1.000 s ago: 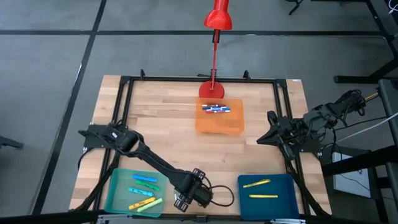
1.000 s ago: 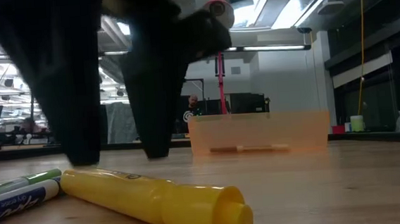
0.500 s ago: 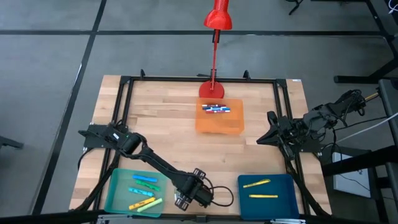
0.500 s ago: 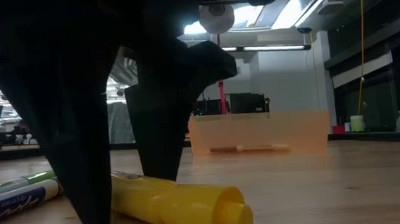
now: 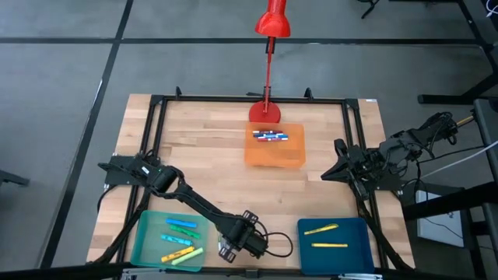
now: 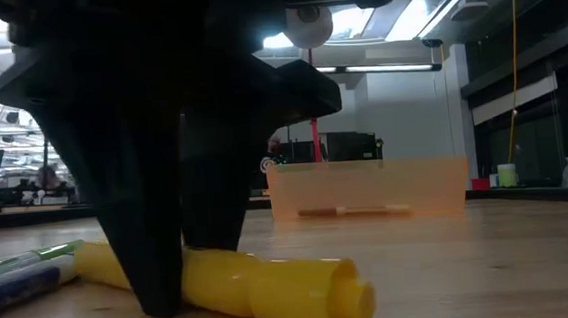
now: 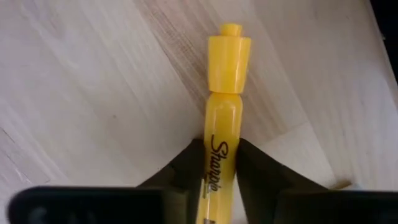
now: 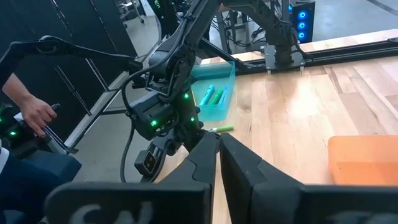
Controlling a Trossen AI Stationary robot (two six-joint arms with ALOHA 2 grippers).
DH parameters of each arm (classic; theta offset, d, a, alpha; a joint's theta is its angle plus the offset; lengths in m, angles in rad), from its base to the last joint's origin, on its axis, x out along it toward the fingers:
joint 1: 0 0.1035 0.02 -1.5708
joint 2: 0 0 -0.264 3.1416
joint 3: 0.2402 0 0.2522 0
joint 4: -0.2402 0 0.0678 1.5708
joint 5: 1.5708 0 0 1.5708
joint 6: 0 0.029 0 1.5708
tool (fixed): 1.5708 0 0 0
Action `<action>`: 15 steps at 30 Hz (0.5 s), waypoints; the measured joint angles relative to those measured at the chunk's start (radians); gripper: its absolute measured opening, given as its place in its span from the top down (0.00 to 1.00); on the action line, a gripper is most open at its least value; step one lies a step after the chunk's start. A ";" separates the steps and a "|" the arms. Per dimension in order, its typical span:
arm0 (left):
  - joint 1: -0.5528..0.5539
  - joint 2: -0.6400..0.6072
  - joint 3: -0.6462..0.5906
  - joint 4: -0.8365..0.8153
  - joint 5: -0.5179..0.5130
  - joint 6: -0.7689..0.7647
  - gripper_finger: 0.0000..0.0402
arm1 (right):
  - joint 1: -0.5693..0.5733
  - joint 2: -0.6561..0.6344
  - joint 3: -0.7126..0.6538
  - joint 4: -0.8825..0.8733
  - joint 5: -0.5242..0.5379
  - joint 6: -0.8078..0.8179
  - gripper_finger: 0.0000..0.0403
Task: Pick & Place Markers
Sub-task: Put the yellow highlighter pen into the green bin
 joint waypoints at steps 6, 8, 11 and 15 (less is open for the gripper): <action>0.001 0.000 0.000 0.000 0.005 0.000 0.86 | 0.000 0.000 0.000 0.000 0.000 0.001 0.94; 0.004 0.000 -0.001 0.000 0.007 0.000 0.86 | 0.000 0.000 0.000 0.000 0.000 0.000 0.94; 0.011 0.002 0.007 -0.006 0.014 0.000 0.86 | 0.000 0.000 0.000 0.000 0.000 0.000 0.94; 0.020 0.009 0.046 -0.042 0.000 0.000 0.86 | 0.000 0.000 0.000 0.000 0.000 0.000 0.94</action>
